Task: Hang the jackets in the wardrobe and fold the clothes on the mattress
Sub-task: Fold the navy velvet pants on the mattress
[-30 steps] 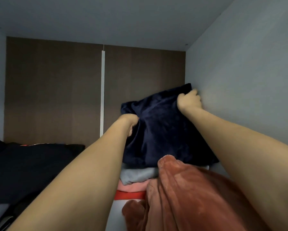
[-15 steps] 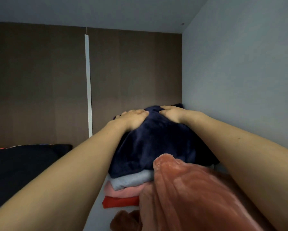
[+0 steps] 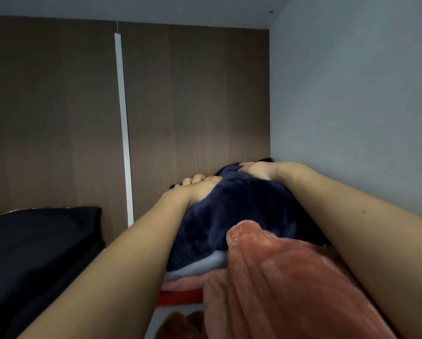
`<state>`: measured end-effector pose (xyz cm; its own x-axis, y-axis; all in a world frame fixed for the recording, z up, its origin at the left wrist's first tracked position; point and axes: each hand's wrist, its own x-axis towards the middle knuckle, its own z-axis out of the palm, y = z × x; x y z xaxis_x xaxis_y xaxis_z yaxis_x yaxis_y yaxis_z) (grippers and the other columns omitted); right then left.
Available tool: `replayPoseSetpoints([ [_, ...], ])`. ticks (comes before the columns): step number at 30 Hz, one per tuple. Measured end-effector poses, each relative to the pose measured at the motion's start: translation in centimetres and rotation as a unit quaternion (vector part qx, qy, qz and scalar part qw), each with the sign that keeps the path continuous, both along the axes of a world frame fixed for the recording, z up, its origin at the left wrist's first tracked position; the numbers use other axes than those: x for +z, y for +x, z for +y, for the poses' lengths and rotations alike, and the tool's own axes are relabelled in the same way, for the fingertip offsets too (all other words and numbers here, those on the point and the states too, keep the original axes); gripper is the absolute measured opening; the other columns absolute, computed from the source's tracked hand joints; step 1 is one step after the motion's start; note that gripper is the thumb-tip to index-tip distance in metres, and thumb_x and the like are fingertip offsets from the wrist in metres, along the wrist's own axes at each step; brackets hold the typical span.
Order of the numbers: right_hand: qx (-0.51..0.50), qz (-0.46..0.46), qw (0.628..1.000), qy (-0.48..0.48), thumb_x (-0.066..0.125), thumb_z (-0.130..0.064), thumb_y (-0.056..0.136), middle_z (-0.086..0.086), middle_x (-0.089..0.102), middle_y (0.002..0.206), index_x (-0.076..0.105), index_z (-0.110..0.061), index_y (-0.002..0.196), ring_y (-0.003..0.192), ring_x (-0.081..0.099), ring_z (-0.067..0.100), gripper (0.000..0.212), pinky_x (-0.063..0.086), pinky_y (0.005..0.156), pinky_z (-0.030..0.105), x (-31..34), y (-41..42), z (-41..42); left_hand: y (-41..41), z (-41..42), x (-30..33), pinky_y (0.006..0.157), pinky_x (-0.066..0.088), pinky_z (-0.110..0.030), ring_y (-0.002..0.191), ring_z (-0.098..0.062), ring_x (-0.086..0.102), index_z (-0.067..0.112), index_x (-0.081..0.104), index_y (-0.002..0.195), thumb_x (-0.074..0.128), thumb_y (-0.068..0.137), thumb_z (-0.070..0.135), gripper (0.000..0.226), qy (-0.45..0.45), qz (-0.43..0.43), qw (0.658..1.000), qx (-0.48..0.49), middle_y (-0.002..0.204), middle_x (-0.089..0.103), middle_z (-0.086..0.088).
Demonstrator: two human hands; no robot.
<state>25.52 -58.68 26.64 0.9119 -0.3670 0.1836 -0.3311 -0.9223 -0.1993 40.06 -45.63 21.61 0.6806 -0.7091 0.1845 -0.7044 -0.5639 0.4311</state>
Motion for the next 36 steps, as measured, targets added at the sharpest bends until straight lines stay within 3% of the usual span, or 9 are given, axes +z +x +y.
replayPoseSetpoints([
  [3,0.000,-0.024,1.000,0.018,0.044,-0.018,0.103,0.007,0.043,0.149,0.048,-0.015,0.142,0.129,0.039,0.013,0.039,0.021,0.106,0.020,0.0,-0.5,0.1,-0.3,0.1,0.2,0.115,0.022,-0.049,0.126,-0.026,0.032,0.054,0.030,0.142,0.023,0.088,0.072,0.057,0.020,-0.020,0.999,-0.016,0.137,0.036,0.007],
  [6,0.008,-0.031,0.999,0.004,0.048,-0.017,0.102,0.013,0.044,0.149,0.048,-0.008,0.142,0.128,0.042,0.015,0.040,0.021,0.096,0.009,0.3,-0.7,0.7,-1.2,0.4,1.4,0.119,0.015,-0.051,0.142,-0.026,0.025,0.050,0.024,0.147,0.018,0.083,0.076,0.069,0.066,-0.040,0.997,-0.030,0.156,0.026,0.004],
  [8,-0.029,-0.072,0.997,-0.009,0.046,-0.029,0.103,0.011,0.042,0.152,0.046,-0.010,0.144,0.136,0.041,0.023,0.046,0.025,0.106,0.019,0.9,-1.2,1.1,-1.7,0.8,2.5,0.120,0.017,-0.051,0.146,-0.031,0.024,0.042,0.027,0.151,0.018,0.084,0.071,0.074,0.058,-0.049,0.996,-0.039,0.161,0.025,-0.001],
  [11,-0.072,-0.157,0.985,-0.027,0.049,-0.043,0.099,0.009,0.039,0.155,0.038,-0.012,0.149,0.141,0.037,0.027,0.060,0.027,0.113,0.029,2.7,-2.5,2.0,-2.2,2.5,4.7,0.121,0.021,-0.046,0.146,-0.031,0.030,0.027,0.038,0.151,0.028,0.097,0.058,0.063,-0.062,-0.068,0.996,-0.022,0.160,0.032,-0.007],
  [15,-0.087,-0.227,0.968,-0.056,0.053,-0.040,0.097,0.012,0.034,0.156,0.031,-0.011,0.153,0.142,0.035,0.029,0.067,0.029,0.113,0.032,4.9,-5.7,5.1,-4.4,6.2,6.7,0.120,0.019,-0.049,0.145,-0.032,0.031,0.024,0.033,0.153,0.035,0.098,0.059,0.065,-0.092,-0.221,0.971,0.014,0.159,0.032,-0.008],
  [22,-0.111,-0.207,0.961,-0.149,0.057,-0.038,0.094,0.014,0.032,0.156,0.027,-0.009,0.152,0.142,0.033,0.030,0.072,0.029,0.116,0.036,3.7,-13.3,11.7,-10.8,12.3,6.0,0.123,0.010,-0.048,0.146,-0.031,0.027,0.017,0.022,0.156,0.041,0.099,0.052,0.070,-0.125,-0.298,0.946,-0.029,0.160,0.029,-0.010],
  [36,-0.229,-0.202,0.938,-0.165,0.058,-0.036,0.093,0.013,0.034,0.156,0.029,-0.009,0.152,0.143,0.032,0.027,0.071,0.026,0.115,0.034,-0.7,-32.0,26.5,-25.1,23.0,3.4,0.122,0.012,-0.047,0.145,-0.028,0.027,0.015,0.024,0.156,0.046,0.099,0.048,0.070,-0.185,-0.326,0.911,-0.174,0.159,0.029,-0.006],
])
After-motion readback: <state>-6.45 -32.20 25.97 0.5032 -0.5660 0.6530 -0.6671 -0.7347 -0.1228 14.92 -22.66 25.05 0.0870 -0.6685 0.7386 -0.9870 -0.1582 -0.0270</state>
